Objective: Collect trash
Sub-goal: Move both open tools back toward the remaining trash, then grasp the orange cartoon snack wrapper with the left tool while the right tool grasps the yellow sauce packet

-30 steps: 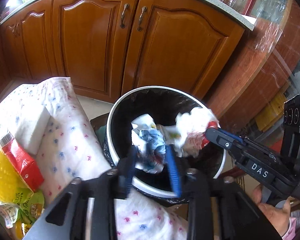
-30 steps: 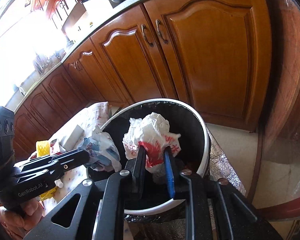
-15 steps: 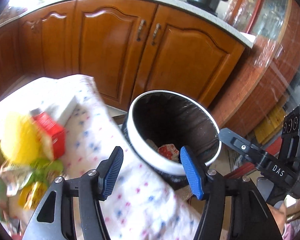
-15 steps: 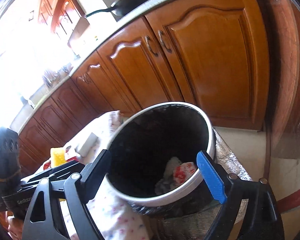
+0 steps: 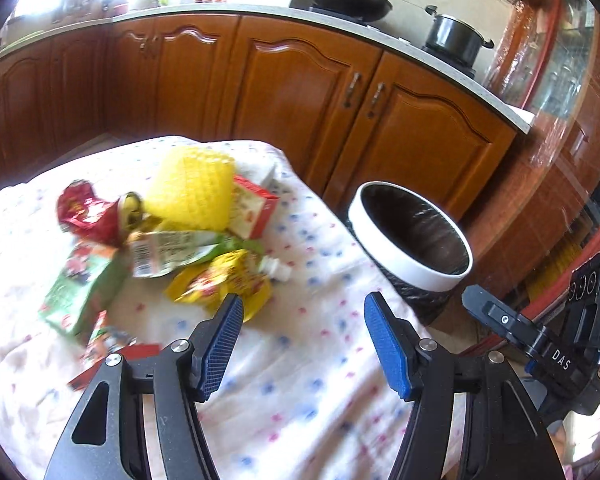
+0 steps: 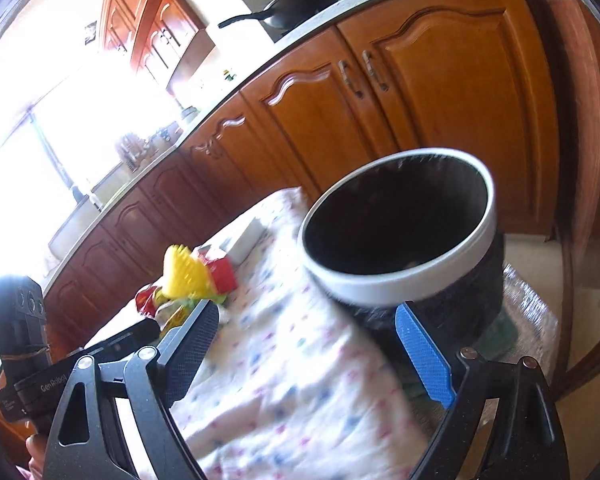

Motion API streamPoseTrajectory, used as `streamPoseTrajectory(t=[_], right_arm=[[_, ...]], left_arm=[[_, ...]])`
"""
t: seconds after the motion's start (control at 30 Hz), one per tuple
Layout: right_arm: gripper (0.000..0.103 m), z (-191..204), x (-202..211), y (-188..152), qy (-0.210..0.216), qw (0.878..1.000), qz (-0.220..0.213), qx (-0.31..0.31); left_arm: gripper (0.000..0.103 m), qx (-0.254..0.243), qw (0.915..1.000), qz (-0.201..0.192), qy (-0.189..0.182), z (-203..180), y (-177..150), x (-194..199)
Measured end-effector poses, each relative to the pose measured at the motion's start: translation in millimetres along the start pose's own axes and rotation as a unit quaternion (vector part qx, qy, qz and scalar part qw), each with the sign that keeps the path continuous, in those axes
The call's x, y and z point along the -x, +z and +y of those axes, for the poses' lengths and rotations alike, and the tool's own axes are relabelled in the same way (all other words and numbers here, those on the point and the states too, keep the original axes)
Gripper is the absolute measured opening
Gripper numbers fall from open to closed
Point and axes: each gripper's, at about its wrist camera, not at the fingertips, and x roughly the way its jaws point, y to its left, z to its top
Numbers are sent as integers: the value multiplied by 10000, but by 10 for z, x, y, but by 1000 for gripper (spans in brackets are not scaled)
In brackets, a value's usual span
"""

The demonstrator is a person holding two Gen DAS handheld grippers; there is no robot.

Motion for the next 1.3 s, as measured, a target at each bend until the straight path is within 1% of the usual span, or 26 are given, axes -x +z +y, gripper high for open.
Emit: streamPoseTrajectory(t=[0.2, 0.4, 0.63, 0.8, 1.0, 1.1, 1.17, 1.2, 1.23, 1.27, 1.3], right_arm=[[92, 168, -25, -204, 167, 9997, 154, -18], [92, 389, -56, -334, 306, 9991, 261, 140], [92, 652, -156, -437, 491, 9974, 407, 326], [92, 801, -266, -477, 625, 9957, 525, 427], [90, 935, -474, -479, 746, 9935, 717, 465], [86, 1009, -602, -482, 796, 9924, 802, 487], [80, 1061, -685, -482, 828, 9914, 875, 510], [79, 1087, -736, -479, 839, 9909, 915, 525], [78, 1110, -793, -477, 841, 9904, 957, 540], [76, 1128, -856, -474, 839, 9898, 1012, 542], [74, 1133, -919, -472, 837, 9893, 1072, 520]], left_arm=[[62, 218, 9994, -104, 252, 317, -189, 372], [62, 541, 9974, -193, 427, 630, -233, 616], [62, 572, 9969, -173, 518, 813, -308, 772], [62, 595, 9969, -81, 514, 909, -343, 748], [62, 393, 9981, 16, 480, 892, -335, 629], [61, 358, 9980, 70, 525, 899, -323, 538], [60, 318, 9982, 96, 496, 897, -312, 480], [60, 293, 9983, 98, 496, 892, -306, 458], [56, 263, 9983, 105, 515, 882, -301, 427], [49, 234, 9984, 130, 506, 878, -297, 397], [45, 217, 9985, 175, 464, 878, -292, 360]])
